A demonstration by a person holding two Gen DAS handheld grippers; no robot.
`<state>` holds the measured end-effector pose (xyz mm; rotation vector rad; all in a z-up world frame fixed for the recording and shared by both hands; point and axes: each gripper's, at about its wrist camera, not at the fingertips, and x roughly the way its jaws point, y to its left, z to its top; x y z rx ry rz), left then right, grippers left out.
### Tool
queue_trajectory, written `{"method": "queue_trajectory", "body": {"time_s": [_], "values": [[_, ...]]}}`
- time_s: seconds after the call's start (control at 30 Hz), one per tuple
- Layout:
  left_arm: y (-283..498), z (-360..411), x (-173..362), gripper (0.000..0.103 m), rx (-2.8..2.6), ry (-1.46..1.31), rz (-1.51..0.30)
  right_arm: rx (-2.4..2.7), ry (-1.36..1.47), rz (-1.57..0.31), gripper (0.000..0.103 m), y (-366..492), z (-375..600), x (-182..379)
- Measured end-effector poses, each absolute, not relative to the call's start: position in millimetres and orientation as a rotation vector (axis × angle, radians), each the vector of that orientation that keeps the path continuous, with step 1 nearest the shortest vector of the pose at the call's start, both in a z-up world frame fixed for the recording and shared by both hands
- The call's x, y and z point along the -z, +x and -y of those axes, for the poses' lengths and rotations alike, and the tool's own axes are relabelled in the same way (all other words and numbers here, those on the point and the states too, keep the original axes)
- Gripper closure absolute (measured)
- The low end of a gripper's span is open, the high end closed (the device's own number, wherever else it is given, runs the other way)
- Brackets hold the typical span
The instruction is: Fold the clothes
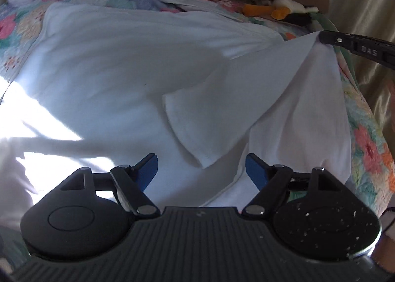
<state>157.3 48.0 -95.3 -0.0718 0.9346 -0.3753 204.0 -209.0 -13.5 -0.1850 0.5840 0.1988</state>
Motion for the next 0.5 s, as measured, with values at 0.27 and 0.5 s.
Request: {"method": "queue_trajectory", "body": {"time_s": [0.27,0.5], "values": [[185.4,-21.8,138.5,0.018,0.537,-0.182,-1.033,-0.110,-0.018,-0.783,0.072,195.5,254.9,45.2],[186.9,-36.4,141.8,0.018,0.551,-0.302,-1.031,-0.181,-0.125,-0.793,0.042,143.6,257.7,44.7]]}}
